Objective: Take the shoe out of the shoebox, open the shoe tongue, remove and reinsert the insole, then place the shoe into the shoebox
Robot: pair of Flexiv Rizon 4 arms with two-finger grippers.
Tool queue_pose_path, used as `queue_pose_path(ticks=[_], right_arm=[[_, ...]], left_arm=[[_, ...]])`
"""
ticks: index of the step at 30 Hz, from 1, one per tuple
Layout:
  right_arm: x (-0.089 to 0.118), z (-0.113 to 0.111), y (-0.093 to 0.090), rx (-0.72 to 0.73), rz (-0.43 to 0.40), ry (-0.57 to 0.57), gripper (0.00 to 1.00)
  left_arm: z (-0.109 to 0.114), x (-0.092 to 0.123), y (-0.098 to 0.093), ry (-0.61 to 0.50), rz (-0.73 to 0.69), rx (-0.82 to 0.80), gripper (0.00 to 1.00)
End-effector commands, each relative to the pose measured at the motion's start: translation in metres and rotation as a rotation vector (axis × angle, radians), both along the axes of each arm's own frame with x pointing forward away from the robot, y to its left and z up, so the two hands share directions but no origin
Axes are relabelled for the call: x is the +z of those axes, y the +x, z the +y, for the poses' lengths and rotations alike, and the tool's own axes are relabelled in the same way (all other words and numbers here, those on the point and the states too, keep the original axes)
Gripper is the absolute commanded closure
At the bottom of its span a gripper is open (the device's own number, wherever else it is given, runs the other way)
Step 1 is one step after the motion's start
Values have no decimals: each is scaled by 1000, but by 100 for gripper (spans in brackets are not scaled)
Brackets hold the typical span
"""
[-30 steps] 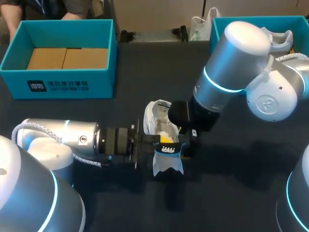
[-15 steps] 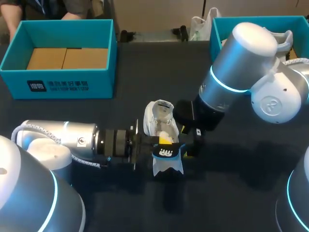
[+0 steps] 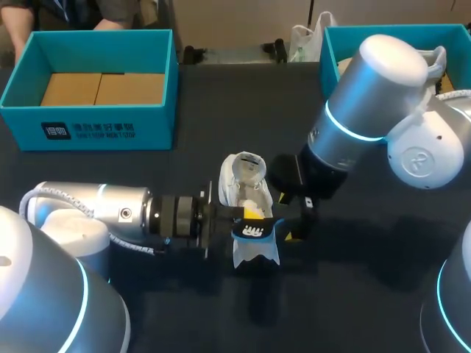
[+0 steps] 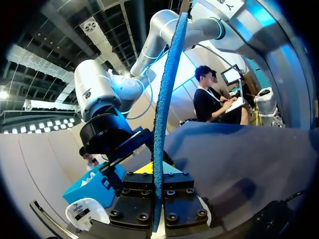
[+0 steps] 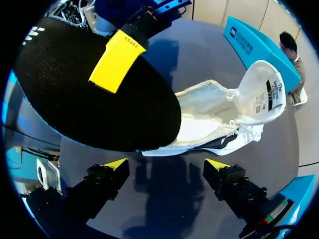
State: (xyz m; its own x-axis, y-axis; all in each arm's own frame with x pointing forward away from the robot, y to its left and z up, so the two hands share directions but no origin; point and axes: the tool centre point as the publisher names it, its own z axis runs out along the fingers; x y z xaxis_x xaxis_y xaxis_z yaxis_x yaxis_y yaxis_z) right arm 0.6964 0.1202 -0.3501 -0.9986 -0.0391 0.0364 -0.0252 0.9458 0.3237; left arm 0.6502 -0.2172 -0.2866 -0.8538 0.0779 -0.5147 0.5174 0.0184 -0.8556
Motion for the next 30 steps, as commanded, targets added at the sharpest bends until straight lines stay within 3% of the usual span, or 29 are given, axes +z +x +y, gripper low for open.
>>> queue_pose_path(ticks=[1,30], right_arm=[[0,-1,-1,0,-2,2,0],[0,-1,-1,0,-2,2,0]], left_arm=[[-2,1,1,8,6,5,100],[-4,-13,19,39,99,69,100]])
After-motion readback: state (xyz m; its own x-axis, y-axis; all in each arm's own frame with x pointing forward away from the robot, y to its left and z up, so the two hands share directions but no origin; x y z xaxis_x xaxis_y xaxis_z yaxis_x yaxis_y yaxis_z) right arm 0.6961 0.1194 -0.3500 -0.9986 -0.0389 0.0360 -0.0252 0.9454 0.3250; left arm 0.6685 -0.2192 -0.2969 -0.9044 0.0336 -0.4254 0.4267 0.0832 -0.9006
